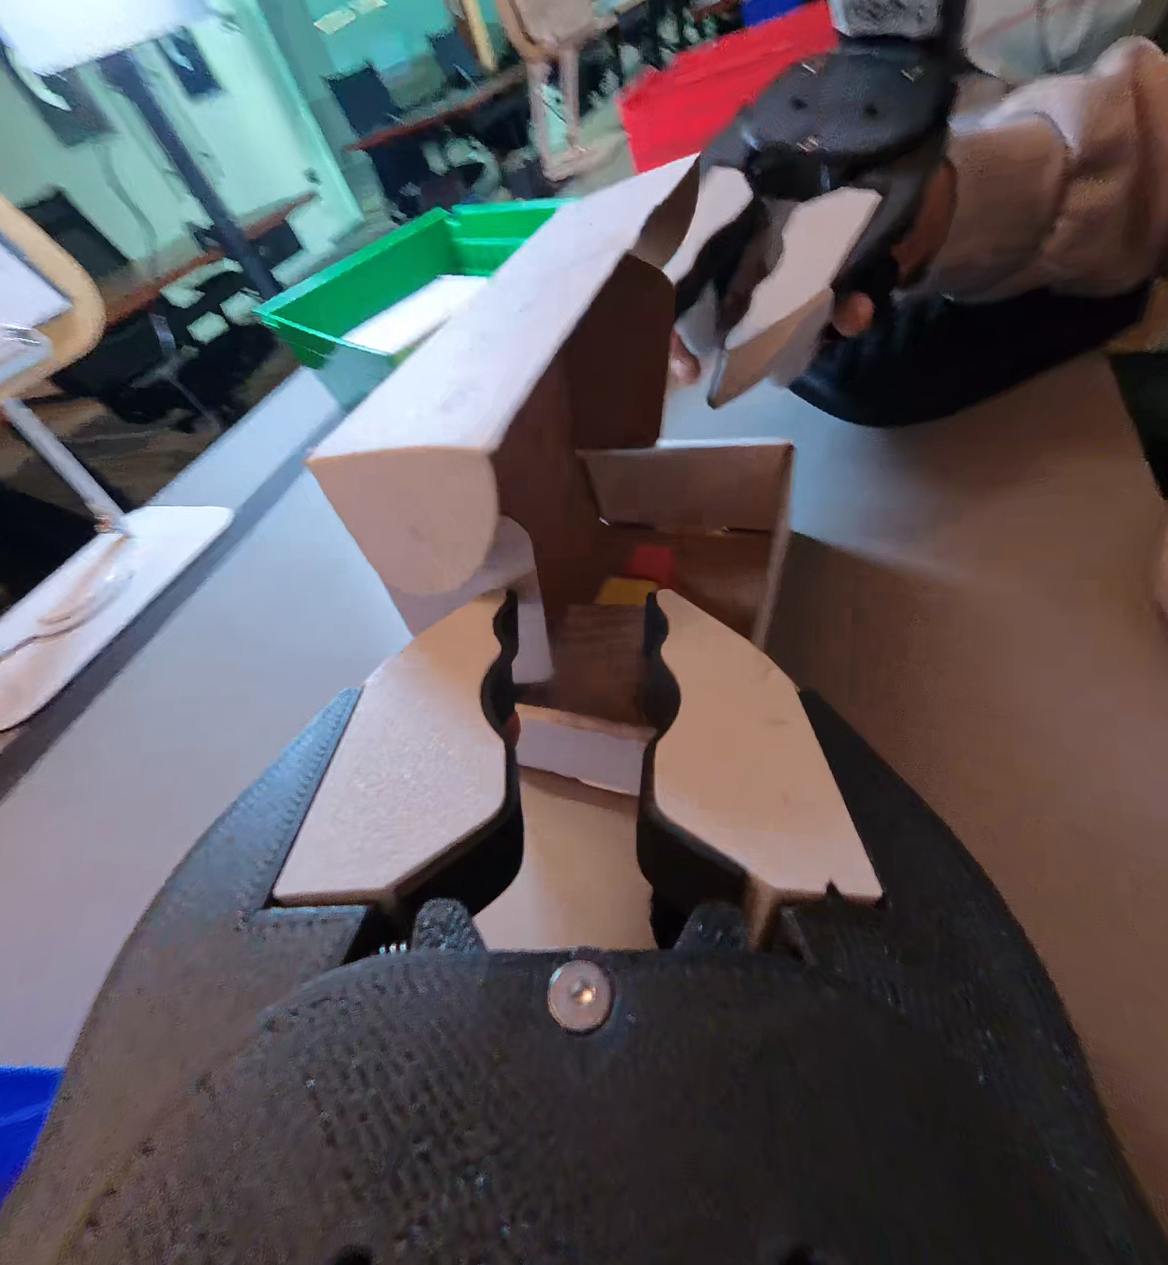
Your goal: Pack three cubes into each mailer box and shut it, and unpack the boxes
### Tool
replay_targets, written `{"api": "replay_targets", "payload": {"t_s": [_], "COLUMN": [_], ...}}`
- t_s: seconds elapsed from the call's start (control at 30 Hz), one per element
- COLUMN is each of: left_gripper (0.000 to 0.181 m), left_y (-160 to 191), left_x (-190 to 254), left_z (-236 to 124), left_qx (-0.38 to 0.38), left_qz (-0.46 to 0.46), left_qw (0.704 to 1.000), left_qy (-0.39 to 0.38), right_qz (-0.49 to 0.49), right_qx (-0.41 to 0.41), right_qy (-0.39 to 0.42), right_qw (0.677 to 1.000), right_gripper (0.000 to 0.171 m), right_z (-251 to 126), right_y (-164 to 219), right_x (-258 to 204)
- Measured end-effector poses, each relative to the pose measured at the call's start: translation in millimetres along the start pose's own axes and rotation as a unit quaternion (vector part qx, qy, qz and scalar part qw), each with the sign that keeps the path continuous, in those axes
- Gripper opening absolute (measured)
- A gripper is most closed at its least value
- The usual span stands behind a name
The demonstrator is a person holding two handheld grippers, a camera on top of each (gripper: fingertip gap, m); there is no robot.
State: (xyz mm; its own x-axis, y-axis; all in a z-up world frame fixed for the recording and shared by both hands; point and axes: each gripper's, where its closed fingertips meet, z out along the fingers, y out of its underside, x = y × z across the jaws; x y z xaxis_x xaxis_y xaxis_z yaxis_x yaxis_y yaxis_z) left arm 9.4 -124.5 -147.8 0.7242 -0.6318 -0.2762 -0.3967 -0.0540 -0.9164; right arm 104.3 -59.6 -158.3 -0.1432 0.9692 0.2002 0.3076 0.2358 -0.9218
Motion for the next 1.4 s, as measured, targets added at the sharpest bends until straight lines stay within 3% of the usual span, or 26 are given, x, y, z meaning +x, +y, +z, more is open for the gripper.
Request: {"api": "replay_targets", "payload": {"t_s": [0.1, 0.17, 0.27, 0.4, 0.6, 0.83, 1.1, 1.27, 1.4], "left_gripper": [0.045, 0.044, 0.043, 0.050, 0.053, 0.055, 0.050, 0.043, 0.043], "left_y": [17, 16, -1, -8, -3, 10, -3, -6, -2], "left_x": [26, 25, 10, -12, -33, -38, -15, -19, -10], "left_z": [-4, -14, -33, -41, -27, -21, 3, 6, 6], "left_qx": [-0.049, -0.041, 0.004, -0.020, -0.077, -0.147, -0.136, -0.131, -0.132], "left_qz": [0.001, -0.012, -0.044, 0.032, 0.125, 0.164, 0.202, 0.152, 0.174], "left_qw": [0.996, 0.994, 0.994, 0.997, 0.987, 0.966, 0.954, 0.962, 0.960], "left_qy": [0.081, 0.098, 0.102, 0.061, 0.064, 0.134, 0.174, 0.186, 0.178], "right_qz": [0.035, 0.052, 0.035, -0.018, -0.116, -0.158, -0.196, -0.143, -0.179], "right_qx": [-0.033, -0.054, -0.064, -0.064, -0.135, -0.171, -0.162, -0.152, -0.166], "right_qy": [-0.080, -0.125, -0.107, -0.083, -0.058, -0.076, -0.142, -0.159, -0.149], "right_qw": [0.996, 0.989, 0.992, 0.994, 0.982, 0.970, 0.957, 0.965, 0.958], "right_gripper": [0.044, 0.055, 0.057, 0.060, 0.054, 0.050, 0.041, 0.040, 0.041], "right_z": [-7, -18, -38, -52, -46, -35, -11, -9, -10], "right_y": [12, 15, 11, -5, 1, 9, -14, -18, -8], "right_x": [-19, -24, -9, -2, 4, 22, 10, 18, 12]}}
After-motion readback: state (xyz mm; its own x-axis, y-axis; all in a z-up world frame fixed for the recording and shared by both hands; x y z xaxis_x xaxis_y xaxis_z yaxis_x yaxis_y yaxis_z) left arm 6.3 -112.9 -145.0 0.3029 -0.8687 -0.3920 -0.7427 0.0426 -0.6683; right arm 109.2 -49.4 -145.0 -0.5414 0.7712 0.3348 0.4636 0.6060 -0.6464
